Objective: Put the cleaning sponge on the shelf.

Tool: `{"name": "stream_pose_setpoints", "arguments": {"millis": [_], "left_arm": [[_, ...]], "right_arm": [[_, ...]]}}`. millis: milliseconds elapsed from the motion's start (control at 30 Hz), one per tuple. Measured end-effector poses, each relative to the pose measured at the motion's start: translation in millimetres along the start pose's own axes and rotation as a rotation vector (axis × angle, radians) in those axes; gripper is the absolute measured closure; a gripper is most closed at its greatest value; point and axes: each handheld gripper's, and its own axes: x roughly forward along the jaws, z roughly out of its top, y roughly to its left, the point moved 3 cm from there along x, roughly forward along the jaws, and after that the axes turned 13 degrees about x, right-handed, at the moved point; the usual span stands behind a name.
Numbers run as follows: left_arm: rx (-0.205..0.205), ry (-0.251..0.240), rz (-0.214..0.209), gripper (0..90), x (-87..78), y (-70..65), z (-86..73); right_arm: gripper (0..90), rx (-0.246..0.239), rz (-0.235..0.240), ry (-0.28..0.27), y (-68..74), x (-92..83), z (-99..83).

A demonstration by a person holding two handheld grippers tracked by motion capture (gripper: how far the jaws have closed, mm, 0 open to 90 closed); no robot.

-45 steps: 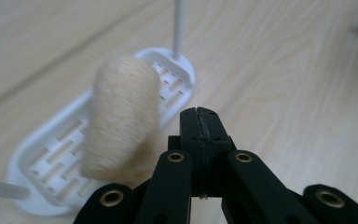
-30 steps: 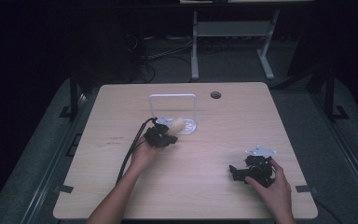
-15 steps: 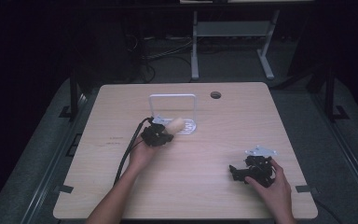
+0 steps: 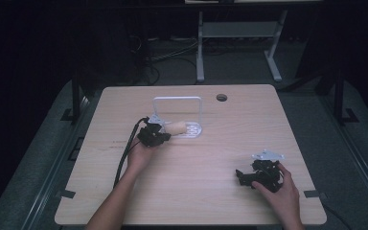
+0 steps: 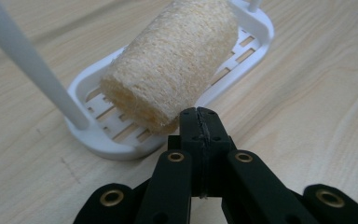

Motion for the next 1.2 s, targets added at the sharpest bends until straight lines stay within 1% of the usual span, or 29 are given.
{"name": "stream_pose_setpoints", "arguments": {"millis": [100, 167, 267, 500, 633, 800, 867, 900, 933, 1000, 1033, 1100, 1167, 1200], "left_arm": [[-0.004, 0.000, 0.017, 90.0, -0.2, 3.8, -2.2], [0.001, -0.001, 0.030, 90.0, -0.5, 5.7, -2.5], [-0.006, -0.006, 0.038, 90.0, -0.3, 6.0, -2.5], [-0.002, 0.001, 0.020, 90.0, 0.0, 3.6, -2.1], [-0.006, -0.005, 0.008, 89.9, -2.5, 0.7, -0.5], [0.005, -0.002, -0.011, 89.7, -6.4, -5.6, -0.2], [0.006, -0.003, -0.012, 89.1, -7.5, -6.2, -0.5], [0.005, -0.003, -0.019, 88.6, -10.2, -7.8, -1.1], [0.005, -0.003, -0.019, 87.8, -10.2, -7.8, -1.1], [0.009, 0.002, -0.030, 84.2, -15.6, -10.0, -2.6], [0.009, 0.002, -0.030, 81.3, -15.6, -10.0, -2.6], [0.007, 0.006, -0.036, 75.6, -22.4, -11.7, -4.8], [-0.001, 0.008, -0.040, 68.4, -24.6, -12.5, -5.8], [-0.001, 0.015, -0.038, 68.4, -27.1, -12.8, -6.8]], "right_arm": [[0.5, 0.000, 0.000, -0.001, 0.0, 0.0, 0.0], [0.6, 0.000, 0.001, -0.001, 0.0, 0.1, 0.0], [0.6, 0.000, 0.000, 0.000, 0.0, 0.0, 0.0], [0.5, 0.000, 0.001, -0.001, 0.0, 0.0, 0.0], [0.5, 0.000, 0.000, -0.001, 0.0, 0.0, 0.0], [0.6, 0.000, 0.001, -0.001, 0.0, 0.0, 0.0], [0.6, 0.000, 0.000, 0.000, 0.0, 0.0, 0.0], [0.6, 0.000, 0.000, 0.000, 0.0, 0.0, 0.0], [0.6, 0.000, 0.000, 0.000, 0.0, 0.0, 0.0], [0.6, 0.000, 0.001, -0.001, 0.0, 0.1, 0.0], [0.6, 0.000, 0.000, 0.000, 0.0, 0.0, 0.0], [0.5, 0.000, 0.000, -0.001, 0.0, 0.0, 0.0], [0.6, 0.000, 0.001, -0.001, 0.0, 0.0, 0.0], [0.6, 0.000, 0.001, -0.001, 0.0, 0.1, 0.0]]}}
